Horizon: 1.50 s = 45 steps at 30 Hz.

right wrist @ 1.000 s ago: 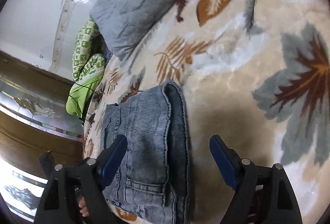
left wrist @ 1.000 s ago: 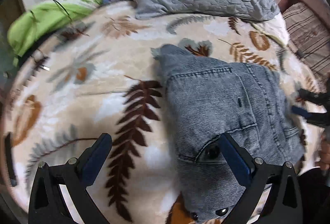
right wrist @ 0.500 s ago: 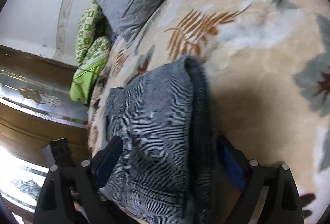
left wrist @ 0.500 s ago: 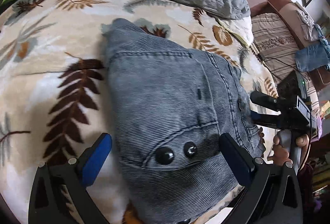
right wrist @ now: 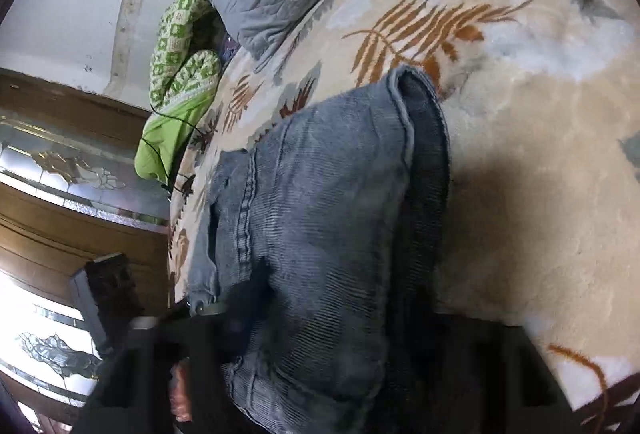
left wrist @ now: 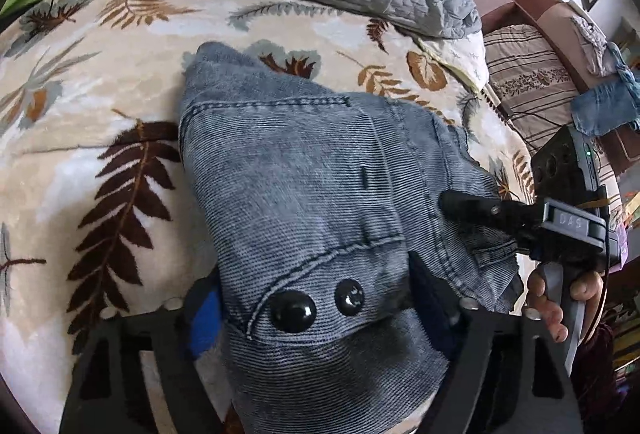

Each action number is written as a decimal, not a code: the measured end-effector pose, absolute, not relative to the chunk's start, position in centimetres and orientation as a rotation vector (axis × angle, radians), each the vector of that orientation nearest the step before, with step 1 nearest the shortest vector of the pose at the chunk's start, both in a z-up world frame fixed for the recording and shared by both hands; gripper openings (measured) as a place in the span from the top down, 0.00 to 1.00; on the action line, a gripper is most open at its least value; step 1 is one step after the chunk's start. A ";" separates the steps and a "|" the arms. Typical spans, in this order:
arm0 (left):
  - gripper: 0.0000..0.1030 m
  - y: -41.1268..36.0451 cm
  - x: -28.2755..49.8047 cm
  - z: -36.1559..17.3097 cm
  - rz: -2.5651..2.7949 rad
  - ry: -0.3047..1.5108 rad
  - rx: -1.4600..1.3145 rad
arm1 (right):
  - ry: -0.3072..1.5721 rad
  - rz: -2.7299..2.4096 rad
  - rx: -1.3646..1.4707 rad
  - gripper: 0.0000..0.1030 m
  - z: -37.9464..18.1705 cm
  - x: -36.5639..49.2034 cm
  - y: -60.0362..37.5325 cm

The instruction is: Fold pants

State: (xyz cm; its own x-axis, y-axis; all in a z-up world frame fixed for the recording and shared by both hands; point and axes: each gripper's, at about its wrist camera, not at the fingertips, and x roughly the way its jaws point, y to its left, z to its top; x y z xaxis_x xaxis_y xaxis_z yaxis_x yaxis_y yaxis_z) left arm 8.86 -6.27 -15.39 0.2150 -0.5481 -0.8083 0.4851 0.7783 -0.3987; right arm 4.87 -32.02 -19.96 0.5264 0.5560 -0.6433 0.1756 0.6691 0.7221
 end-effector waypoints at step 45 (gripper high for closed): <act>0.22 -4.6 9.1 -6.5 -0.165 0.659 0.183 | 0.572 0.004 0.320 0.29 -8.4 5.4 -26.5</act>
State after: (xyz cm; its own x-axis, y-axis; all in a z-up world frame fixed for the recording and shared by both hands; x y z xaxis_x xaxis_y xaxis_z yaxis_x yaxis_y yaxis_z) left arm 9.06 -4.64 -6.48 0.7784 -0.0941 -0.6206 0.2101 0.9708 0.1162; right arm 5.37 -26.46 -8.40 0.8420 0.0920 -0.5315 0.0845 0.9507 0.2983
